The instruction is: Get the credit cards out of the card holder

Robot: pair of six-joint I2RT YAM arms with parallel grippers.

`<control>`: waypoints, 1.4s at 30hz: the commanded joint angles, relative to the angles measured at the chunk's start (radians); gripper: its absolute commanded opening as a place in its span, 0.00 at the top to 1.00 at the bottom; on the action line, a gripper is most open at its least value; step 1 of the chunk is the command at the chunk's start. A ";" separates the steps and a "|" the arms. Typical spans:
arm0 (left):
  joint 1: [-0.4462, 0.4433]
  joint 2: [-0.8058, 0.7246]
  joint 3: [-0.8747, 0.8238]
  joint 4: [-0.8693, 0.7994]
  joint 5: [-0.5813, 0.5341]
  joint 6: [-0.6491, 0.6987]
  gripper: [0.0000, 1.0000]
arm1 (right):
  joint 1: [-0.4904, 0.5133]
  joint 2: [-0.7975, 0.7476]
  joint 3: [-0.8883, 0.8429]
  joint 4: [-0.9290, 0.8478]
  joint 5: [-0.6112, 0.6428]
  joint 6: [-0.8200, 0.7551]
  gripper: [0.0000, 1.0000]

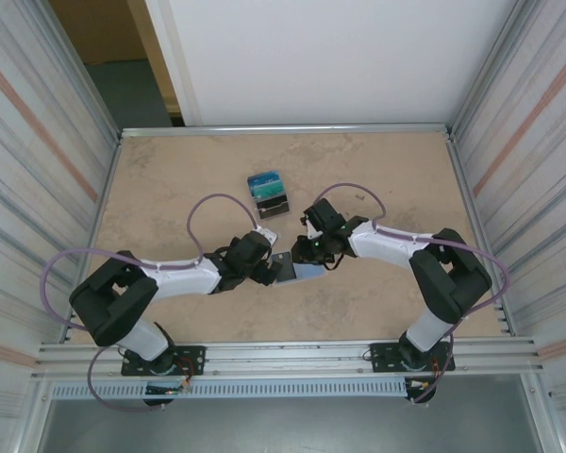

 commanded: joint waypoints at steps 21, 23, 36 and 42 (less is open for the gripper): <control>-0.009 0.030 0.018 -0.046 -0.040 -0.001 0.01 | -0.013 0.089 -0.013 0.042 -0.082 0.042 0.80; -0.011 0.030 0.019 -0.046 -0.038 0.000 0.01 | -0.014 0.092 -0.017 0.047 -0.086 0.043 0.79; -0.028 0.024 0.028 -0.078 -0.052 -0.001 0.01 | -0.058 0.092 -0.099 0.218 -0.237 0.108 0.80; -0.032 0.023 0.028 -0.094 -0.051 -0.005 0.01 | -0.087 0.054 -0.160 0.332 -0.320 0.134 0.82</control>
